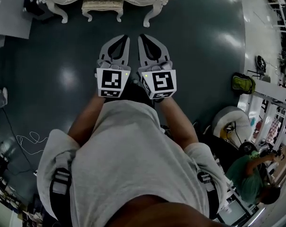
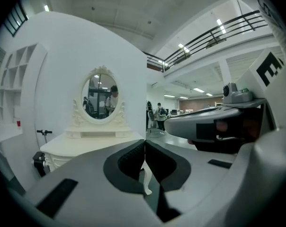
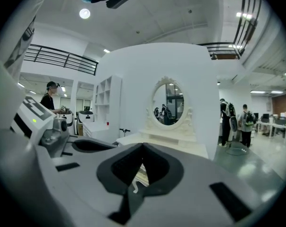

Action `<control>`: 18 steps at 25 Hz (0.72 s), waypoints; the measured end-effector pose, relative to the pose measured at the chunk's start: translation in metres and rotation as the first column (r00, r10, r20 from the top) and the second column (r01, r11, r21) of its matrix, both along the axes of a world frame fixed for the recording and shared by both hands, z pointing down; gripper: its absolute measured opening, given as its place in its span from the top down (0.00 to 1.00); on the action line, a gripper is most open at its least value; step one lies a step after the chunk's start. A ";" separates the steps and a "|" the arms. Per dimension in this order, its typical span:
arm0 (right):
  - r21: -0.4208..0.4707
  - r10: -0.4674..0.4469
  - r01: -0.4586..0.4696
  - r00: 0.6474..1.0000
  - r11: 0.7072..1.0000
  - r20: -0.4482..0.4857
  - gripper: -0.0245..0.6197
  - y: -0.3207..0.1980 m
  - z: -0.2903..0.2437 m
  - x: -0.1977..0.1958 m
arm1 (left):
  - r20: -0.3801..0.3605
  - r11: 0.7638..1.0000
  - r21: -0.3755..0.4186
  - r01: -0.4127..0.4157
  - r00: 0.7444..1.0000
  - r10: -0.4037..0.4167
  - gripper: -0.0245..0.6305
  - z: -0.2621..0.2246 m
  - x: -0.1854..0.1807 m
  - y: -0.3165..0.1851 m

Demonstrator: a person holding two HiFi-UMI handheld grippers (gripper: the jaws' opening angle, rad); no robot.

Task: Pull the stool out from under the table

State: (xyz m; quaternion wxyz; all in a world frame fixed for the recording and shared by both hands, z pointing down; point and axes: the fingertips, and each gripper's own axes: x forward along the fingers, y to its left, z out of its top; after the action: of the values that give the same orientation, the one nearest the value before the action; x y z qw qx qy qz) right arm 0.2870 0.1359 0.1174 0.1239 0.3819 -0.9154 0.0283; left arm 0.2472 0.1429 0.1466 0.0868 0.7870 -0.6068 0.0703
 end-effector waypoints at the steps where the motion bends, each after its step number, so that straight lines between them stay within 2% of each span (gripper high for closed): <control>1: -0.003 -0.013 0.013 1.000 1.000 -0.001 0.94 -0.006 0.002 -0.006 | -0.002 1.000 -0.008 0.010 1.000 -0.010 0.95 0.003 -0.006 -0.004; 5: -0.019 -0.070 0.070 0.998 0.997 0.002 0.94 -0.029 0.012 -0.028 | -0.005 0.997 -0.045 0.069 0.998 -0.069 0.95 0.018 -0.027 -0.019; 10: -0.031 -0.190 0.190 0.982 0.981 0.010 0.94 -0.067 0.025 -0.067 | 0.014 0.979 -0.083 0.186 0.983 -0.185 0.95 0.032 -0.067 -0.047; 13: -0.035 -0.278 0.278 0.961 0.960 0.013 0.94 -0.081 0.030 -0.096 | 0.022 0.962 -0.123 0.244 0.970 -0.243 0.95 0.040 -0.091 -0.060; 18: -0.017 -0.418 0.417 0.909 0.909 -0.013 0.94 -0.100 0.040 -0.147 | 0.069 0.923 -0.167 0.346 0.938 -0.339 0.95 0.049 -0.141 -0.072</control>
State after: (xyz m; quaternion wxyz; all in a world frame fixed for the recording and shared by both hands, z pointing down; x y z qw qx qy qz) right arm 0.1403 0.0362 0.1574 0.1373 0.1768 -0.9746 0.0046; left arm 0.1059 0.0712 0.1958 0.1553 0.6565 -0.7280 0.1225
